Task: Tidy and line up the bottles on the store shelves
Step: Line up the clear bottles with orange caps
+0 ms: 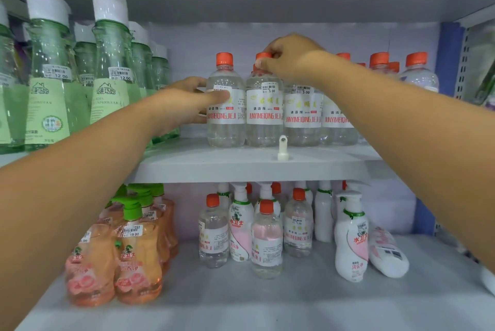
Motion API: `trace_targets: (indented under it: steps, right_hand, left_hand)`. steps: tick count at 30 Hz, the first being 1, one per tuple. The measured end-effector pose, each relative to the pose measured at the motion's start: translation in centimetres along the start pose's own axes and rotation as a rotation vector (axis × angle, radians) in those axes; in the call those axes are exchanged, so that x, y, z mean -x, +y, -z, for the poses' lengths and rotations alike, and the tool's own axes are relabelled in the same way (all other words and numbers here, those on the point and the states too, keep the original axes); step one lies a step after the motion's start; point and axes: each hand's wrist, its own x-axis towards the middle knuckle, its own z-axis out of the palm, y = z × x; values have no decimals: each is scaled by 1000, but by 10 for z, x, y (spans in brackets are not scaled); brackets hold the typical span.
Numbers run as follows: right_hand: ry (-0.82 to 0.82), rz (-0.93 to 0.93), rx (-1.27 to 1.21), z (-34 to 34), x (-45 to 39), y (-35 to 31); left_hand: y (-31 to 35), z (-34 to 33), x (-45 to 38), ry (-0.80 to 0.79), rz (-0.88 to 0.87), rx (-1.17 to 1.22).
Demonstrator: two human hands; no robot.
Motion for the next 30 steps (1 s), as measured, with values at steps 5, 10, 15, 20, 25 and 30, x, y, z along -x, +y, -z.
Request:
trace_targets:
  steps: [5, 10, 15, 20, 25, 30]
  right_hand:
    - [559, 108, -263, 17, 55, -4]
    - [633, 225, -616, -17, 239, 8]
    - [297, -348, -737, -178, 275, 38]
    - [-35, -484, -626, -264, 239, 56]
    - [-45, -582, -587, -286, 232, 46]
    - [-129, -586, -587, -274, 243, 63]
  left_hand:
    - [30, 3, 48, 482, -434, -80]
    - [-35, -60, 179, 625, -724, 250]
    - [-182, -137, 180, 402, 20, 296]
    - [-225, -148, 116, 307, 125, 15]
    - [-247, -146, 91, 272, 322, 66]
    - [-240, -144, 109, 236, 340, 203]
